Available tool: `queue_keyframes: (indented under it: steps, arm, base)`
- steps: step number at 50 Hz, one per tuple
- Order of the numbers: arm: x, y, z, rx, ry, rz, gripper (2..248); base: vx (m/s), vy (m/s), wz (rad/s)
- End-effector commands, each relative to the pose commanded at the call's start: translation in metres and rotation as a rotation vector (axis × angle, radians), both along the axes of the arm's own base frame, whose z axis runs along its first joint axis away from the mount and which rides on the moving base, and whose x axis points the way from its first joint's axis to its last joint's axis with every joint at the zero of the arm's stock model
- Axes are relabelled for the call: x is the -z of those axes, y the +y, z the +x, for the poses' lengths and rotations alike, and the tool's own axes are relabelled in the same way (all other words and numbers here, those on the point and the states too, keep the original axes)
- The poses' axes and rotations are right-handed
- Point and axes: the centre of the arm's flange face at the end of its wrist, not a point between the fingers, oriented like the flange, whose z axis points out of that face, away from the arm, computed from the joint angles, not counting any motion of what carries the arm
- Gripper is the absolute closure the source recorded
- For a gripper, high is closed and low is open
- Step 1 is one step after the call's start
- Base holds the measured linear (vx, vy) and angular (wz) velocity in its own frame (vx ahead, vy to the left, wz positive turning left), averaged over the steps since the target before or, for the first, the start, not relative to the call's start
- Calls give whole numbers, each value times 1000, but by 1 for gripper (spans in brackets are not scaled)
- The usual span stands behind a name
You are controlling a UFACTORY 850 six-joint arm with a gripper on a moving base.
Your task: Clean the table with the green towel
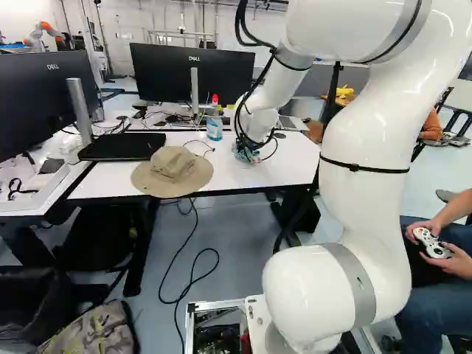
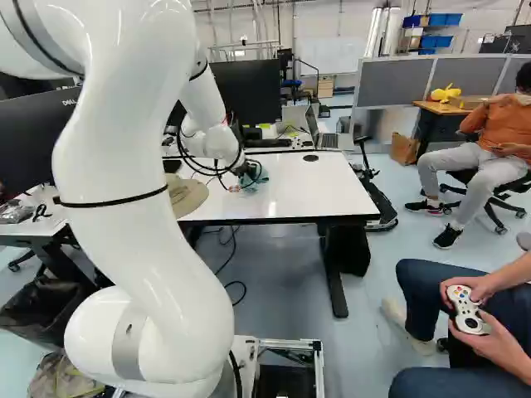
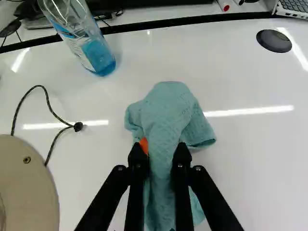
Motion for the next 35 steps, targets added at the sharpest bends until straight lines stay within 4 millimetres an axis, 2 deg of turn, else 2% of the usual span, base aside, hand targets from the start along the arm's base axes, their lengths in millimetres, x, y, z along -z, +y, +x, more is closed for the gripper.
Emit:
queue_keyframes:
  steps: [35]
  arm:
    - [-32, 11, -40, -2, 110, 34, 188]
  base:
    - [0, 0, 0]
